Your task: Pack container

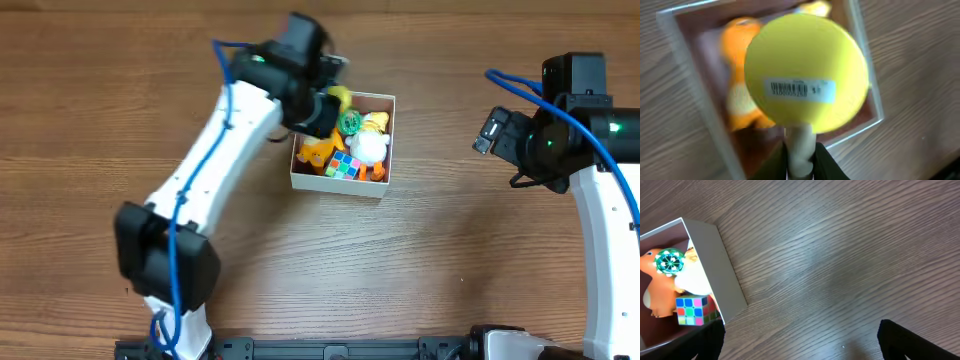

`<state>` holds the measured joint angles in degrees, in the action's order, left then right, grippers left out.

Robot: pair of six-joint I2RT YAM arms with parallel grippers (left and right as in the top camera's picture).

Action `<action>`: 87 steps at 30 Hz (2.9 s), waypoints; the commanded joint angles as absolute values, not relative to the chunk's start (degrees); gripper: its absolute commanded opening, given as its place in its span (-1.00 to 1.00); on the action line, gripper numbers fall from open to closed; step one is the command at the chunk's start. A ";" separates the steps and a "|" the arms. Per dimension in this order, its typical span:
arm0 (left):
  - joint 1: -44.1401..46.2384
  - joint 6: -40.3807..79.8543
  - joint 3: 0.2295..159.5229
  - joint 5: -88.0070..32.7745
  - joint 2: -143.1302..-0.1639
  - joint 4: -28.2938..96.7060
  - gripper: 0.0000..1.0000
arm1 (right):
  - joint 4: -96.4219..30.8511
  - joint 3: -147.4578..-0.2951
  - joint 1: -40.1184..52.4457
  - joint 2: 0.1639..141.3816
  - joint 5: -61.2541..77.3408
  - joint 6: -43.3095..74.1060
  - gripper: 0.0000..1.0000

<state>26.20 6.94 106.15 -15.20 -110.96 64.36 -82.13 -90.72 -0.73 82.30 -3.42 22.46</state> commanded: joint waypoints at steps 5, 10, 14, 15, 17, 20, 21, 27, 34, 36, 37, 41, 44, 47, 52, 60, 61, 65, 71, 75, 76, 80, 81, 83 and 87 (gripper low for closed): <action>32.01 17.19 105.95 -13.13 -125.05 62.43 -0.54 | -82.81 -91.02 -0.89 82.43 -4.25 22.46 1.00; 31.33 16.71 109.36 -12.19 -119.74 66.59 -0.35 | -82.87 -91.02 -0.89 82.43 -4.21 22.48 1.00; 30.15 14.94 117.36 -5.28 -107.70 75.11 -0.24 | -82.81 -91.05 -0.89 82.32 -4.21 22.46 1.00; 30.00 14.79 119.50 -2.98 -104.81 77.19 -0.14 | -82.67 -91.18 -0.86 82.28 -4.21 22.44 1.00; 29.91 14.79 124.18 2.42 -97.80 81.93 0.18 | -82.94 -92.31 -0.86 81.58 -1.61 19.62 1.00; 29.91 14.81 127.15 11.97 -86.63 88.01 0.72 | -82.98 -94.39 -0.86 76.99 6.76 17.21 1.00; 29.91 14.87 127.15 15.25 -84.23 89.71 1.00 | -83.11 -95.02 -0.86 75.07 8.23 16.38 1.00; 29.91 20.29 125.47 25.65 -71.11 96.79 1.00 | -84.12 -97.12 -0.86 55.05 16.40 14.79 1.00; 29.91 20.36 125.45 25.47 -67.77 96.79 1.00 | -89.12 -97.12 -0.86 38.89 16.62 14.96 1.00; 29.91 20.36 125.45 25.47 -68.01 96.77 1.00 | -91.59 -97.12 -0.86 37.34 16.62 14.96 1.00; 29.91 20.36 125.45 25.47 -68.12 96.79 1.00 | -93.08 -97.12 -0.89 37.23 16.62 14.96 1.00; 29.91 20.38 125.45 25.50 -68.18 96.79 1.00 | -94.04 -97.10 -0.89 37.26 16.62 14.96 1.00; 29.91 20.38 125.45 25.47 -68.18 96.77 1.00 | -94.06 -97.10 -0.89 37.26 16.60 14.96 1.00; 29.91 20.36 125.45 25.47 -68.18 96.79 1.00 | -94.00 -97.10 -0.86 37.26 16.12 14.92 1.00; 29.91 20.36 125.45 25.47 -68.18 96.79 1.00 | -84.18 -94.39 -0.89 37.12 13.28 14.11 1.00; 29.91 20.36 125.45 25.47 -68.18 96.77 1.00 | -53.95 -60.97 0.82 28.71 13.80 11.86 1.00; 29.91 20.38 125.45 25.47 -68.18 96.79 1.00 | -50.98 -55.86 1.28 26.81 13.80 11.88 1.00; 29.91 20.38 125.45 25.47 -68.18 96.79 1.00 | -41.39 -37.43 4.16 18.48 13.54 11.88 1.00; 29.91 20.38 125.45 25.47 -68.18 96.79 1.00 | -34.74 -20.45 4.93 6.72 12.69 11.90 1.00; 29.91 20.38 125.45 25.47 -68.18 96.77 1.00 | -34.74 -14.63 4.91 1.19 12.01 11.90 1.00; 29.91 20.38 125.45 25.47 -68.18 96.79 1.00 | -34.74 -13.58 4.91 0.30 12.03 11.92 1.00; 29.91 20.38 125.45 25.47 -68.18 96.79 1.00 | -34.74 -10.74 4.91 0.16 12.05 11.92 1.00; 29.91 20.38 125.45 25.47 -68.18 96.79 1.00 | -34.76 -10.28 4.91 0.16 12.05 11.94 1.00; 29.91 20.36 125.45 25.47 -68.18 96.77 1.00 | -34.76 -9.47 4.91 0.16 12.05 11.92 1.00; 29.91 20.36 125.45 25.50 -68.18 96.77 1.00 | -34.76 -9.06 4.91 0.16 12.05 11.92 1.00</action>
<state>30.00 19.42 125.32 24.34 -68.16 96.88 -35.14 -9.78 4.60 0.89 12.60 12.14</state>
